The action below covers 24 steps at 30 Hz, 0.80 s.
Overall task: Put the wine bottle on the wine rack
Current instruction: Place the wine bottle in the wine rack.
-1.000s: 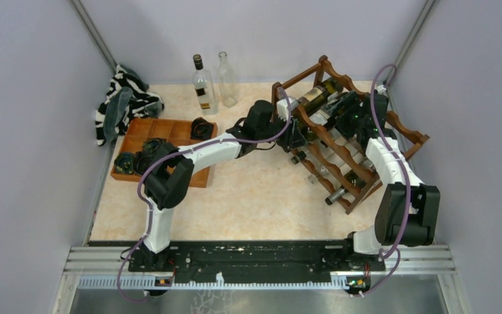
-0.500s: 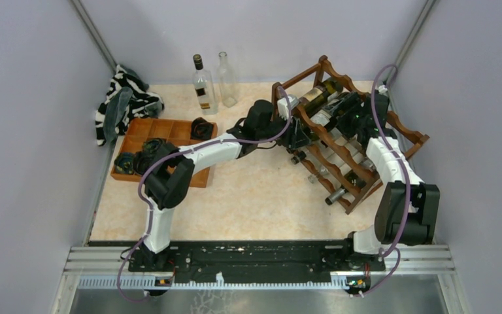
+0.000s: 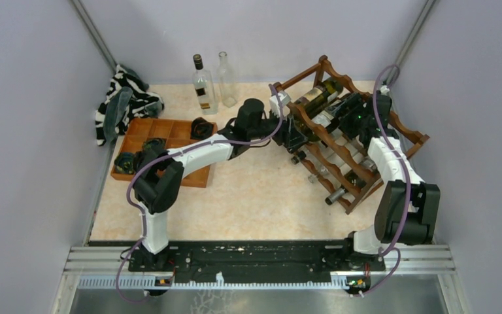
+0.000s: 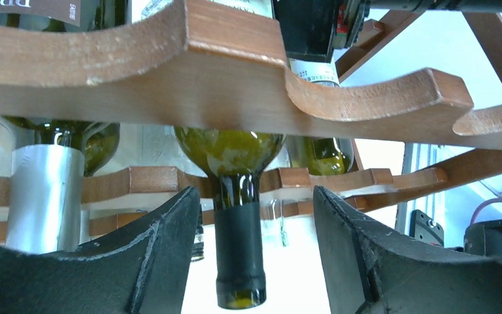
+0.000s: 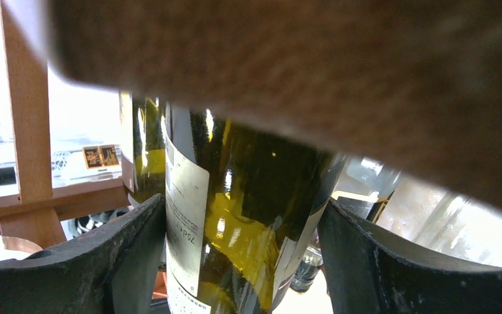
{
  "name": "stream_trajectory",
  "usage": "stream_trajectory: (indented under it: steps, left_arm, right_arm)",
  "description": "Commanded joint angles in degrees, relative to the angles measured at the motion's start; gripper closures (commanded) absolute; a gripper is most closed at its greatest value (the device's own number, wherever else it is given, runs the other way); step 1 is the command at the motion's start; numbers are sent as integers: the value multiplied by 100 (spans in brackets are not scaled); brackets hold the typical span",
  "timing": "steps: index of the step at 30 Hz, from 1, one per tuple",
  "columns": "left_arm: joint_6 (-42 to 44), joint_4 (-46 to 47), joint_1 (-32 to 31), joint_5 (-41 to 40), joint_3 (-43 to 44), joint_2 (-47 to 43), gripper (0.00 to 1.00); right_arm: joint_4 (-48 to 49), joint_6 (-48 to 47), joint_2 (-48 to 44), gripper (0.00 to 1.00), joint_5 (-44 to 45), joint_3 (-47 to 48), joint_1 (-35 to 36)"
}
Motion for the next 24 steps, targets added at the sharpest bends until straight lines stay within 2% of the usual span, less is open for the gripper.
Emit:
stream_trajectory:
  steps: [1, 13, 24]
  left_arm:
    - [294, 116, 22, -21, -274, -434, 30]
    - [765, -342, 22, -360, -1030, -1118, 26]
    - [831, -584, 4, -291, -854, -753, 24]
  right_arm:
    - [274, 335, -97, 63, -139, 230, -148]
    - [331, 360, 0, 64, -165, 278, -199]
    - [358, 357, 71, 64, -165, 325, -204]
